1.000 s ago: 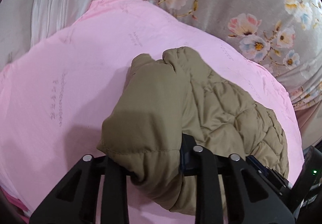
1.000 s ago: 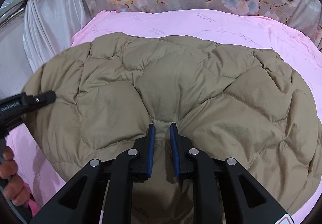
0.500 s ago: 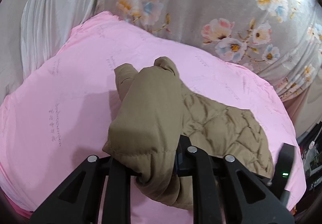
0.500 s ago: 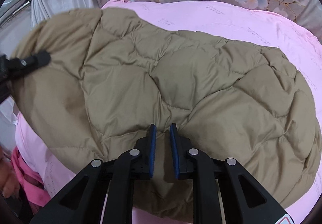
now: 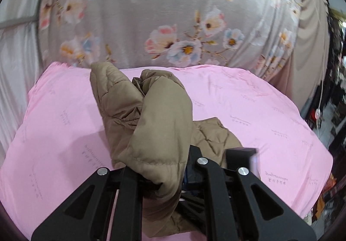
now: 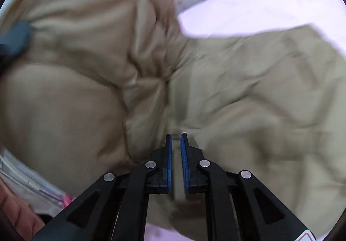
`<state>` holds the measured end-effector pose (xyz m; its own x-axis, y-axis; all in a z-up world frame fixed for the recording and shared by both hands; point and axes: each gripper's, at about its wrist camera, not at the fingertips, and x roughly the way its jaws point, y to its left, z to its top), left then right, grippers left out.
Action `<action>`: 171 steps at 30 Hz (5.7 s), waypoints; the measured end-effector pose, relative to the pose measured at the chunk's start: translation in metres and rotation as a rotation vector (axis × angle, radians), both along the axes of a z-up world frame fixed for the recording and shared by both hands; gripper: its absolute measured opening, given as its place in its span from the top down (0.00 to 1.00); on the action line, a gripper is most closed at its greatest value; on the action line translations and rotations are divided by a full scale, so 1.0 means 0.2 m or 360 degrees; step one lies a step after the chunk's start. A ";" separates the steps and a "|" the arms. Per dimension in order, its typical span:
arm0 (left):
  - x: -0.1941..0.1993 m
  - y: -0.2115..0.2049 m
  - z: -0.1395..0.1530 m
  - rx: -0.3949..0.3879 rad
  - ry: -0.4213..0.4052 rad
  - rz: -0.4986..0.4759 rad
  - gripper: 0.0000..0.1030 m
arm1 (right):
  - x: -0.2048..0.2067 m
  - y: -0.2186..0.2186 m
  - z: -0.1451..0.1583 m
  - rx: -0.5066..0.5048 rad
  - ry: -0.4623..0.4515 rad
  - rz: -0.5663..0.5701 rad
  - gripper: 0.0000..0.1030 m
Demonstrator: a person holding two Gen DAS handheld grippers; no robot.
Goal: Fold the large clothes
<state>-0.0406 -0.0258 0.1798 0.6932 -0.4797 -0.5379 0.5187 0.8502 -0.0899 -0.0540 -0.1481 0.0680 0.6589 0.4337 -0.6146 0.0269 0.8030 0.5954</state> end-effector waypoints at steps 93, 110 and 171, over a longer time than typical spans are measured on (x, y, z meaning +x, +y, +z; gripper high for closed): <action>0.72 -0.83 -0.58 0.0400 0.0325 0.0235 0.30 | 0.23 -0.96 -0.30 -0.0248 0.0183 -0.0733 0.84; 0.70 -0.85 -0.61 0.0442 0.0237 0.0265 0.28 | 0.24 -0.97 -0.35 -0.0197 0.0170 -0.0744 0.83; 0.18 -0.58 -0.58 0.0533 0.0103 0.0294 0.10 | -0.37 -0.72 -0.27 -0.0412 0.0037 -0.0607 0.75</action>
<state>-0.0051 -0.1415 0.0633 0.7108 -0.1402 -0.6892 0.3562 0.9167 0.1809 -0.1290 -0.2923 0.0141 0.7264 -0.0070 -0.6872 0.3605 0.8553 0.3723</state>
